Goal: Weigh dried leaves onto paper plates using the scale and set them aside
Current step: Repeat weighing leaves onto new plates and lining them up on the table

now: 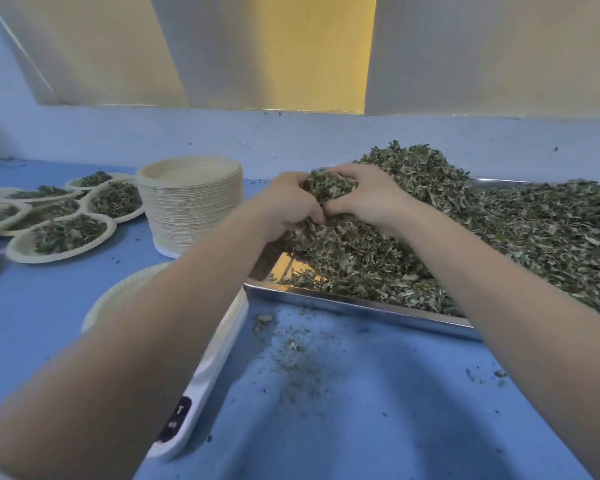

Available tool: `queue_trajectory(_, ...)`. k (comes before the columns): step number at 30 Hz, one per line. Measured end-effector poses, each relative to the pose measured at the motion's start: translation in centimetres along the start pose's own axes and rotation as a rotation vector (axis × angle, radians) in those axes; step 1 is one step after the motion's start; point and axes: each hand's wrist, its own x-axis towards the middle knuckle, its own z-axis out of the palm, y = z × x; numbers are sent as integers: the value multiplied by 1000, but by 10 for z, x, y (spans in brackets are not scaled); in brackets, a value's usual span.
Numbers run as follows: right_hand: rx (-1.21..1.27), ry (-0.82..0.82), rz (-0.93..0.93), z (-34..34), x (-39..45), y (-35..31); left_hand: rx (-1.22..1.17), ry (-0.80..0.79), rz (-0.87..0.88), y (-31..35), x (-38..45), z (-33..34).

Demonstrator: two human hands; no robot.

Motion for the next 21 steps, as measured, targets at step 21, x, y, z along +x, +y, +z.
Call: queue_trajectory(21,-330,-589,-43,133,-41,-98,410,-14,-261,-60,-118,-147)
